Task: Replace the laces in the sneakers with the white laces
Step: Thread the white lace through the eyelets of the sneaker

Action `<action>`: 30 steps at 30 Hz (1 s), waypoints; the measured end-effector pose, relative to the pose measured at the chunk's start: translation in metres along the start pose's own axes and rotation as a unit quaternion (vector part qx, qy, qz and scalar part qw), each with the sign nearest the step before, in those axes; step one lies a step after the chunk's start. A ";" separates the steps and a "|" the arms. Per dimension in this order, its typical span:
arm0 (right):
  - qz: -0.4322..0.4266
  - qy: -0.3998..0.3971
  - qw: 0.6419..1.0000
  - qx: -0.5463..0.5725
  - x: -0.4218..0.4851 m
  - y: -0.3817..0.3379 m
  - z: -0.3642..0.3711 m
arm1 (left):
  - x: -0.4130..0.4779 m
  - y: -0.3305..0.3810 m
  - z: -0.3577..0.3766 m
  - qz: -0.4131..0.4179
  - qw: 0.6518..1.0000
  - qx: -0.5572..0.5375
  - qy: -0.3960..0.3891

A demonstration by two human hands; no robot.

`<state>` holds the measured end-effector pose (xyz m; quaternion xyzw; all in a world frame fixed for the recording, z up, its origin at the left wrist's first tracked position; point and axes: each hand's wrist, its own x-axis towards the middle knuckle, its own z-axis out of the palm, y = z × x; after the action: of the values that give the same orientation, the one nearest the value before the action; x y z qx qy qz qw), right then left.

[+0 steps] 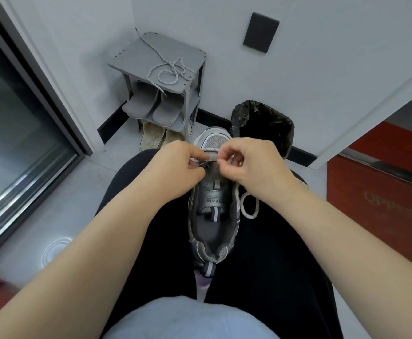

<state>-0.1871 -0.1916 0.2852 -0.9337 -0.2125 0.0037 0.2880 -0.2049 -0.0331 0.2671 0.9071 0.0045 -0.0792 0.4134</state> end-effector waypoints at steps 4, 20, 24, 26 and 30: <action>0.077 0.026 0.996 0.034 -0.005 -0.005 0.017 | 0.000 0.001 0.002 -0.005 1.000 -0.006 0.017; 0.128 0.044 0.975 -0.173 0.000 -0.016 0.046 | 0.004 -0.001 0.004 0.008 1.000 -0.003 0.004; 0.143 0.054 0.978 -0.142 -0.002 -0.017 0.050 | 0.003 0.000 0.005 0.006 1.000 -0.005 0.004; 0.135 0.054 0.980 -0.134 -0.004 -0.017 0.049 | -0.001 0.003 0.004 0.031 0.999 0.000 0.009; 0.100 0.055 0.982 -0.148 -0.009 -0.014 0.040 | -0.005 0.005 0.006 0.077 0.997 0.000 0.017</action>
<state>-0.2065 -0.1631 0.2584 -0.9814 -0.1000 -0.0500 0.1558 -0.2105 -0.0405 0.2676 0.9058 -0.0580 -0.0322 0.4185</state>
